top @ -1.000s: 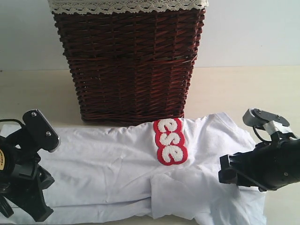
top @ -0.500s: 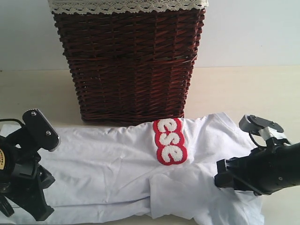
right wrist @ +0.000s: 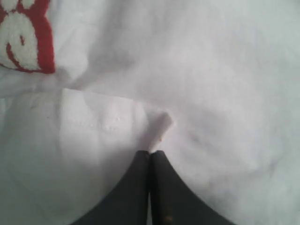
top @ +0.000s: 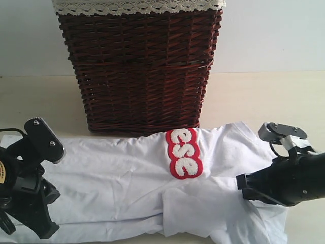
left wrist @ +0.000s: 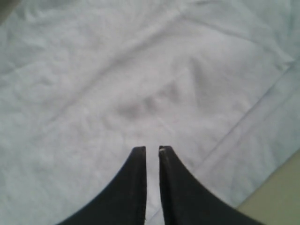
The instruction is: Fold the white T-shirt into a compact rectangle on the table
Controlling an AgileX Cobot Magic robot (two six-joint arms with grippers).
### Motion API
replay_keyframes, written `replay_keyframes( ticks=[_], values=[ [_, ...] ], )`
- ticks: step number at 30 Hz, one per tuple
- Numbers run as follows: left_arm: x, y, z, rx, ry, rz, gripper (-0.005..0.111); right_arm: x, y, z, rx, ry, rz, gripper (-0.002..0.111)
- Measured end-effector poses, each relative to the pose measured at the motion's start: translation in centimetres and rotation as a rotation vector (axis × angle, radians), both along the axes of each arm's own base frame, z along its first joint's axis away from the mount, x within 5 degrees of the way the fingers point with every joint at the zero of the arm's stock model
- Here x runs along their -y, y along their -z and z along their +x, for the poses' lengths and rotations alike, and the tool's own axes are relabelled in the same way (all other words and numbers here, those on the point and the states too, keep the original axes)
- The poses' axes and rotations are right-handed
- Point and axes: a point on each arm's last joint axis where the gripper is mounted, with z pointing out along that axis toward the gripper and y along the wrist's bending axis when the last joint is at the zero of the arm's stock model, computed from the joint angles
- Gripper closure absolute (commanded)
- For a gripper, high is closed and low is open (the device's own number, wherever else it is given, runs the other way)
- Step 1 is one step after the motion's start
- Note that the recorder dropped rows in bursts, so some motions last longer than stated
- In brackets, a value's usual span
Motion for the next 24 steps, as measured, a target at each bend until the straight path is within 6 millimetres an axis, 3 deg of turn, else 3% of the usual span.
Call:
replay_keyframes(
  ticks=[5,15,18,21,23,24],
  values=[
    [0.0,0.0,0.0,-0.001,-0.003,-0.002,0.094,-1.3,-3.0,1.4,0.116,-0.092,0.132,0.108],
    [0.0,0.0,0.0,0.0,-0.003,-0.003,0.094,-1.1,-9.0,2.8,0.323,-0.062,0.114,0.108],
    [0.0,0.0,0.0,0.0,-0.003,-0.003,0.094,-0.2,-9.6,3.4,0.336,0.001,0.029,0.108],
    [0.0,0.0,0.0,0.0,-0.003,-0.003,0.094,1.0,-9.0,4.2,0.315,0.089,-0.095,0.108],
    [0.0,0.0,0.0,0.002,-0.003,-0.005,0.094,1.2,-6.9,4.9,0.232,0.081,-0.131,0.093],
    [0.0,0.0,0.0,0.002,-0.003,-0.005,0.094,1.2,-6.2,4.9,0.2,0.066,-0.132,0.074]
  ],
)
